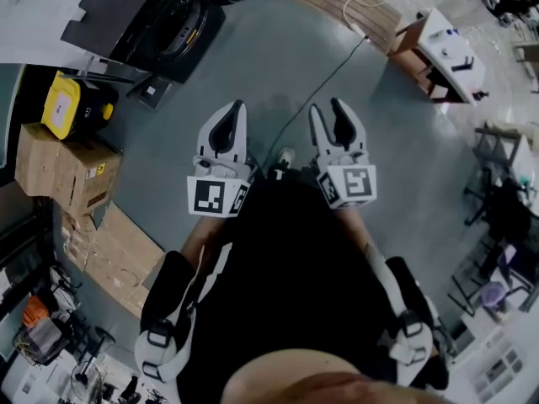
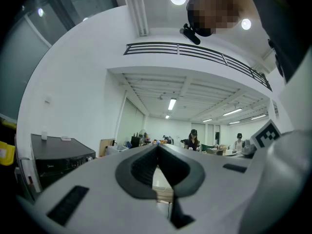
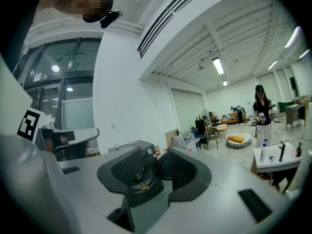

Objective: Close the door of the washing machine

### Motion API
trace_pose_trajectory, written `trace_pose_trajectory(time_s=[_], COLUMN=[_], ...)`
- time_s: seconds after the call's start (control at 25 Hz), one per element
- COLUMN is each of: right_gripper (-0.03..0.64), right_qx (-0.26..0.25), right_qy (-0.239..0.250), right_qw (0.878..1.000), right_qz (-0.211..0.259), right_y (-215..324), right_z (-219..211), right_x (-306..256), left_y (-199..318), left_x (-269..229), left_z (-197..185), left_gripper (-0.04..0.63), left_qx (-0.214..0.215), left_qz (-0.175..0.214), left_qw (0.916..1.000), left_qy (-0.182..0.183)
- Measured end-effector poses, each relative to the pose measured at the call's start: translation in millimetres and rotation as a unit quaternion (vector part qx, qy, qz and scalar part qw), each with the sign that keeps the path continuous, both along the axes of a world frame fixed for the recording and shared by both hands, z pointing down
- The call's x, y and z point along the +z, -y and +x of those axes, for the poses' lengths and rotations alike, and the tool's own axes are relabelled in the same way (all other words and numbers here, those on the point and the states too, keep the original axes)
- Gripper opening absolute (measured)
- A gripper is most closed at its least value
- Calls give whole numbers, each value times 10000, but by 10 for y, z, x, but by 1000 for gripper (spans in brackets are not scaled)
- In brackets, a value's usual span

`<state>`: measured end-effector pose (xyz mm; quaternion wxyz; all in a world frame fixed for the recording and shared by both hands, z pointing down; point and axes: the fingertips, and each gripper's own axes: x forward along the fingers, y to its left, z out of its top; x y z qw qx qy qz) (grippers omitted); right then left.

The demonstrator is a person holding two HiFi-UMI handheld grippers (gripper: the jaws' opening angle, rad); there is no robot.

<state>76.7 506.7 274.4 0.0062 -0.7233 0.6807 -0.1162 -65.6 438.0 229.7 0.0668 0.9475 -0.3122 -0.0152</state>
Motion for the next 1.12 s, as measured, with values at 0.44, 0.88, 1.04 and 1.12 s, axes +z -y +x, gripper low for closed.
trace_pose_trajectory(time_s=[0.44,0.88,1.04,1.12], right_gripper=[152,152,153,152], right_qx=[-120,-93,-63,-43], right_qy=[1,-93,-93,-71], right_qw=[9999,9999,9999,9999], right_qz=[61,-56,-111,-120], right_y=[401,1786,2457,2790], right_z=[366,1055,1250,1345], right_x=[59,74,56,54], left_y=[302,1806,2501,2874], left_x=[142,123,79,66], left_z=[385,1187,1370,1450], left_gripper=[6,6,6,6], left_qx=[-40,112,127,105], left_qz=[-92,-105,-160,-184], left_qw=[9999,9999,9998,9997], left_qy=[80,-61,-74,-84])
